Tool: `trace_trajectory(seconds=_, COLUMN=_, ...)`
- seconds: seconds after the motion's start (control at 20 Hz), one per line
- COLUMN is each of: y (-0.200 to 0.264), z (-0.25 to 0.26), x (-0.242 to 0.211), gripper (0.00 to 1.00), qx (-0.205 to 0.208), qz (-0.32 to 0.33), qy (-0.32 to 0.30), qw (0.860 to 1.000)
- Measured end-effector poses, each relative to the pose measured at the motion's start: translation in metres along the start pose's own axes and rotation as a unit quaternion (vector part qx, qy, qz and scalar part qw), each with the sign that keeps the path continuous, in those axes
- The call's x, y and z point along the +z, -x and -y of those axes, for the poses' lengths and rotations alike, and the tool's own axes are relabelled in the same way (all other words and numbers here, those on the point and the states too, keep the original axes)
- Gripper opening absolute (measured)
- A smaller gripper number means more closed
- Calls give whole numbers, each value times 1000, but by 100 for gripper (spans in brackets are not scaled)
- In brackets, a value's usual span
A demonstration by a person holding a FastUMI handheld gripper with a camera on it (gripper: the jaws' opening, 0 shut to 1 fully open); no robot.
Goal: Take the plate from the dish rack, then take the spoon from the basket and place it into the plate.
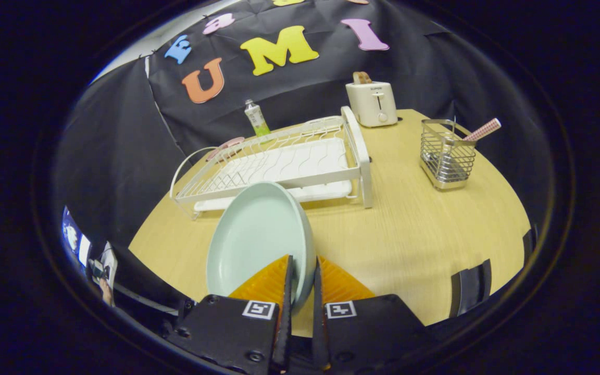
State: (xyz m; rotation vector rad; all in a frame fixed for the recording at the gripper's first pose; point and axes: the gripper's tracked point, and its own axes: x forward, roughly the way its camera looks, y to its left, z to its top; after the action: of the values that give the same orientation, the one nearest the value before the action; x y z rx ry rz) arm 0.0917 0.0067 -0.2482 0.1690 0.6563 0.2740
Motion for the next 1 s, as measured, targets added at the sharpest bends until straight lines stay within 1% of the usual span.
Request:
trace_trajectory(seconds=0.15, y=-5, z=5, x=-4, gripper=27, qx=6, qz=0, qy=-3, qw=1000)
trace_trajectory(seconds=0.25, y=-7, z=11, x=-5, gripper=28, qx=10, qz=-3, qy=-5, qw=1000)
trace_trajectory(seconds=0.3, y=-8, z=16, x=-5, gripper=29, qx=1, qz=-5, qy=-6, qw=1000)
trace_trajectory(seconds=0.45, y=-11, z=37, x=-5, gripper=36, qx=-46, qz=4, qy=10, qw=999)
trace_trajectory(seconds=0.5, y=-10, z=42, x=-3, gripper=35, qx=-55, qz=12, qy=13, qw=998)
trace_trajectory(seconds=0.65, y=-7, z=48, x=7, gripper=45, qx=-59, qz=45, qy=21, qw=997)
trace_trajectory(seconds=0.7, y=-4, z=54, x=16, gripper=55, qx=-68, qz=63, qy=24, qw=995)
trace_trajectory(seconds=0.75, y=1, z=63, x=24, gripper=73, qx=-80, qz=81, qy=27, qw=993)
trace_trajectory(seconds=0.85, y=12, z=80, x=42, gripper=81, qx=-104, qz=122, qy=32, qw=986)
trace_trajectory(seconds=0.9, y=17, z=88, x=52, gripper=83, qx=-113, qz=143, qy=32, qw=983)
trace_trajectory(seconds=0.95, y=24, z=97, x=60, gripper=89, qx=-121, qz=166, qy=35, qw=978)
trace_trajectory(seconds=1.0, y=30, z=108, x=69, gripper=91, qx=-132, qz=185, qy=41, qw=973)
